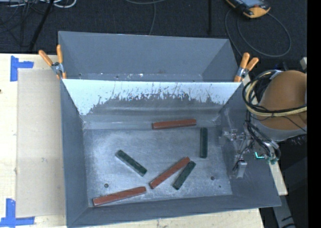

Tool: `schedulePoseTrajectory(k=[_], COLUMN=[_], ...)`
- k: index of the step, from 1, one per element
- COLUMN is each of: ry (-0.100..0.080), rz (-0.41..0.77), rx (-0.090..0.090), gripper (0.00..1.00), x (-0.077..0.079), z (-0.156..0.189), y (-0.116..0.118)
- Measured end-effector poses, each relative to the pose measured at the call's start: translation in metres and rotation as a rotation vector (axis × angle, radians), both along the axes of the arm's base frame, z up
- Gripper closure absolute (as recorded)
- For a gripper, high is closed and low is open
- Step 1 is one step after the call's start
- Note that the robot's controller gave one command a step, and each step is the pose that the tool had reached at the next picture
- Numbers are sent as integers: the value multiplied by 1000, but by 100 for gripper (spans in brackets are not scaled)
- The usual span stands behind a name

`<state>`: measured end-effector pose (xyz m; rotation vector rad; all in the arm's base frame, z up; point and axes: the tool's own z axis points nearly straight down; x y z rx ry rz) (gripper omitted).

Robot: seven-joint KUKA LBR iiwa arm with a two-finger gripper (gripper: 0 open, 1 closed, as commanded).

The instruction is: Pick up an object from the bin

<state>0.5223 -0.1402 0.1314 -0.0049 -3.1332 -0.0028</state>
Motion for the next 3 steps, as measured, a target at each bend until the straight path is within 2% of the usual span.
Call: schedulePoseTrajectory(k=[1,2,3], ry=[-7,-11,-7], rz=[4,-59,-238], rx=[-1,-2,-3], gripper=[0,0,0], x=[2,-16,-3], z=[4,-41,-61], y=[0,27,71])
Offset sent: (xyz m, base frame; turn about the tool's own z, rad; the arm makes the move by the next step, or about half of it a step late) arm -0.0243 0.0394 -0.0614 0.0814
